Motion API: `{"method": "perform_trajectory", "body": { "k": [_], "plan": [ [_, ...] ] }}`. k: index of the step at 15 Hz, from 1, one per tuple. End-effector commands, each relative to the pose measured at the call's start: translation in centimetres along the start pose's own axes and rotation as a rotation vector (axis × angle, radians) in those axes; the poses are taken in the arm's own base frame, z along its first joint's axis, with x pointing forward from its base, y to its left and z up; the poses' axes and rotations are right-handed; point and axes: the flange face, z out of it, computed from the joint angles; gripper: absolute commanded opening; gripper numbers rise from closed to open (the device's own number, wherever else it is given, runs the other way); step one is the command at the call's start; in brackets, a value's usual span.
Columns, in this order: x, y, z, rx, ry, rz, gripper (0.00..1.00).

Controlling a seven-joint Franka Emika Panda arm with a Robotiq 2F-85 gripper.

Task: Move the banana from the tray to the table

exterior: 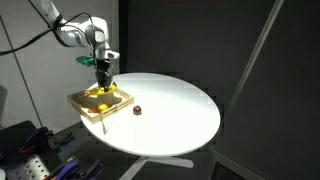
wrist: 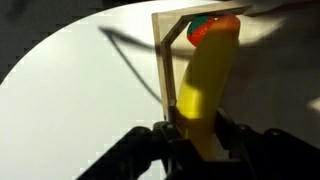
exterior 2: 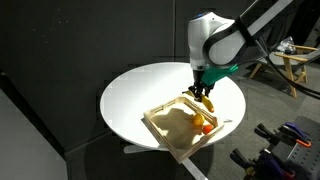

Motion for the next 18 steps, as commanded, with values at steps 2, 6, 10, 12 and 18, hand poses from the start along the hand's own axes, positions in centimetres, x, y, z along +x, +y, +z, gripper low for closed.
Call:
{"method": "perform_trajectory", "body": {
  "k": [2,6,10,12,18],
  "plan": [
    [-0.6,4.7,-1.1,-0.007,0.013,-0.029,0.15],
    [-0.4,8.6,-1.4,0.030,0.018,-0.020,0.15],
    [-0.2,12.6,-1.4,0.065,0.028,-0.001,0.15],
    [0.0,14.5,-1.2,0.091,0.030,0.016,0.15],
    [0.9,19.4,0.2,0.142,0.041,0.085,0.15]
  ]
}}
